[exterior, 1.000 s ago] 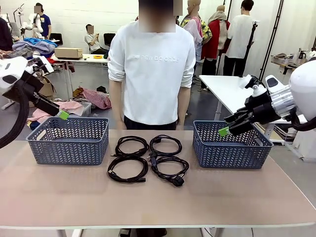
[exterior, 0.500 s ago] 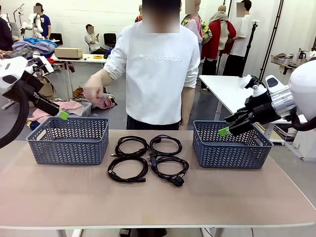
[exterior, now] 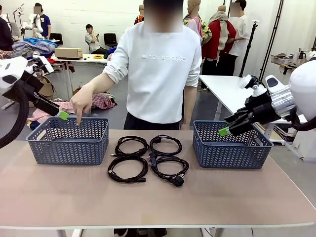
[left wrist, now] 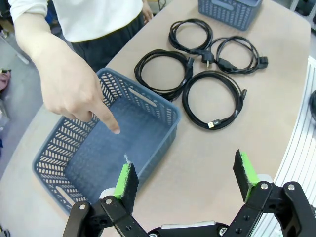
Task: Organize the cables according to human instructions.
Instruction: Pick up a bundle of cables and place it in the basket indicated by the human.
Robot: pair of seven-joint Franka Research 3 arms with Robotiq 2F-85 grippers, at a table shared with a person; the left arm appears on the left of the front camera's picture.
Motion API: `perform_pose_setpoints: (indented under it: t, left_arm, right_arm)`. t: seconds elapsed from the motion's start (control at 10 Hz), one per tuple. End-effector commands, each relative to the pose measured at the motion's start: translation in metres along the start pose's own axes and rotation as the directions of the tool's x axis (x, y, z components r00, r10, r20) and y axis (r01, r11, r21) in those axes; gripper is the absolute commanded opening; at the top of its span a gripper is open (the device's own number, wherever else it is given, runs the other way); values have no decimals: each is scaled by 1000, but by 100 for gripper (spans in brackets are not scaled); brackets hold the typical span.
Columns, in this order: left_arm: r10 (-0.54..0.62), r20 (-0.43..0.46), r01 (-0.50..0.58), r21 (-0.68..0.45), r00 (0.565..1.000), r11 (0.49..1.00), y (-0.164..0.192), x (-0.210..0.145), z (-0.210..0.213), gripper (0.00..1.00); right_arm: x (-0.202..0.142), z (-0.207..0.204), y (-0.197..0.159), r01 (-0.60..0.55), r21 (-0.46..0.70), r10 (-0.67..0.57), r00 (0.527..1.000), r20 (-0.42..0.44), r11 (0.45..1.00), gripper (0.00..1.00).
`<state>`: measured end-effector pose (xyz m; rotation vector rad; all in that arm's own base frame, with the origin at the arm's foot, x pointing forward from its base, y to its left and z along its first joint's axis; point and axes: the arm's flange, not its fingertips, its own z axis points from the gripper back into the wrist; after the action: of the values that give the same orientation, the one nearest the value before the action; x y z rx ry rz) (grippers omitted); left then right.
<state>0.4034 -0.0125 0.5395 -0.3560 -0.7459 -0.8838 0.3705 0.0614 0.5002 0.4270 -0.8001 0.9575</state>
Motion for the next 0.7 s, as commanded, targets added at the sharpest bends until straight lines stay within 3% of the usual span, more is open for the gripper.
perform_pose_setpoints:
  t: [0.0, 0.6]
  left_arm:
    - [-5, 17, 5, -13, 1000, 1000, 1, -1, 1, 100]
    - [0, 0, 0, 0, 1000, 1000, 0, 0, 0, 100]
  right_arm:
    - [-1, -2, -4, -19, 14, 19, 1000, 20, 1000, 100]
    - [-1, -2, -4, -19, 14, 19, 1000, 20, 1000, 100]
